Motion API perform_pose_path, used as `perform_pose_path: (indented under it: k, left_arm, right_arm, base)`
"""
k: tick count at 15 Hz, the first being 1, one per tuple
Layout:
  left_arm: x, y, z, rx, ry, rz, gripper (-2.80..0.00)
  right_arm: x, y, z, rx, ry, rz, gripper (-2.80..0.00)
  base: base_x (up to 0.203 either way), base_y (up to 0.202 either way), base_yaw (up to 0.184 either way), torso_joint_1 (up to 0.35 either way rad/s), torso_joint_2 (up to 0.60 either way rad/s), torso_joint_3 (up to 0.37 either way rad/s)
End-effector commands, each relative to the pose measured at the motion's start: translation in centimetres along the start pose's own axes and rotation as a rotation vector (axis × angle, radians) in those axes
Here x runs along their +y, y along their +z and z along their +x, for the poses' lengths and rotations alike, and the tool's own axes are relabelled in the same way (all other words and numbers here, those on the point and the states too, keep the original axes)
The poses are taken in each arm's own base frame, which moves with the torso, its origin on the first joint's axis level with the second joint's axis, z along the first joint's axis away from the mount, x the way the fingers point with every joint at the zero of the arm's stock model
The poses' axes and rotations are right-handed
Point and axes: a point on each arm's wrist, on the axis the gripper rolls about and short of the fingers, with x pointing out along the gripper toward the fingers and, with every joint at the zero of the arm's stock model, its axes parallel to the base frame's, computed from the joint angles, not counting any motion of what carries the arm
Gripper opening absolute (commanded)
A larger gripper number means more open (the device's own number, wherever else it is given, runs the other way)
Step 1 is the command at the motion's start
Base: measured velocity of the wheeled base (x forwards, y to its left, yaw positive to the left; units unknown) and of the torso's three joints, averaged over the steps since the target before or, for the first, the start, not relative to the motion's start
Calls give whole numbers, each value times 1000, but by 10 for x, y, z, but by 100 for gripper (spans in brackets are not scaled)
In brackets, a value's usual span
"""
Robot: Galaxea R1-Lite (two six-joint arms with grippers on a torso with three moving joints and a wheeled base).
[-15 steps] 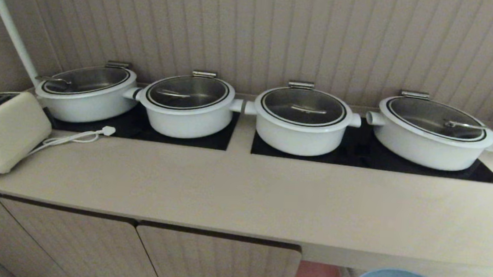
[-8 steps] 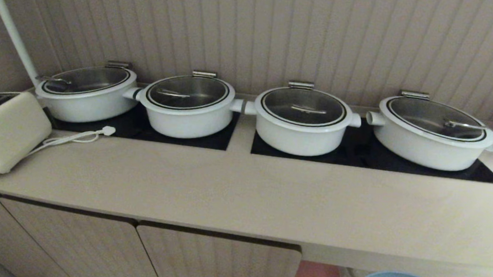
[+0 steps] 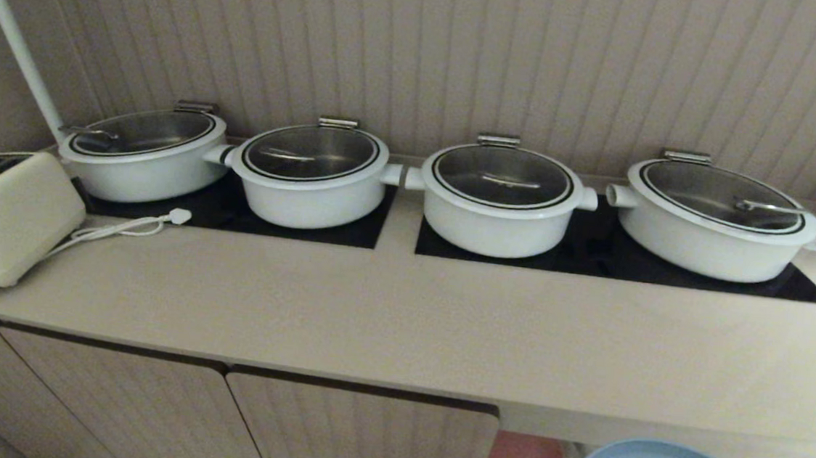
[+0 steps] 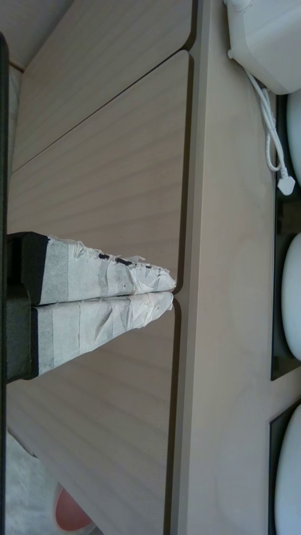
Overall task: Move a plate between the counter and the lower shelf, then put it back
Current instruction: Put the plate in the cupboard
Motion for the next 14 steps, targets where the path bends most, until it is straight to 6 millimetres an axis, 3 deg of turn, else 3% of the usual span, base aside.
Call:
perform_pose_path:
  k: [1,14]
  left_arm:
    - [0,0,0,0,0,0,-280]
    - [0,0,0,0,0,-2,-280]
  right_arm:
    - [0,-1,1,7,-4,4,-280]
    - [-3,-6,0,2,1,8,-280]
  base:
    - [0,0,0,0,0,0]
    - [0,0,0,0,0,0]
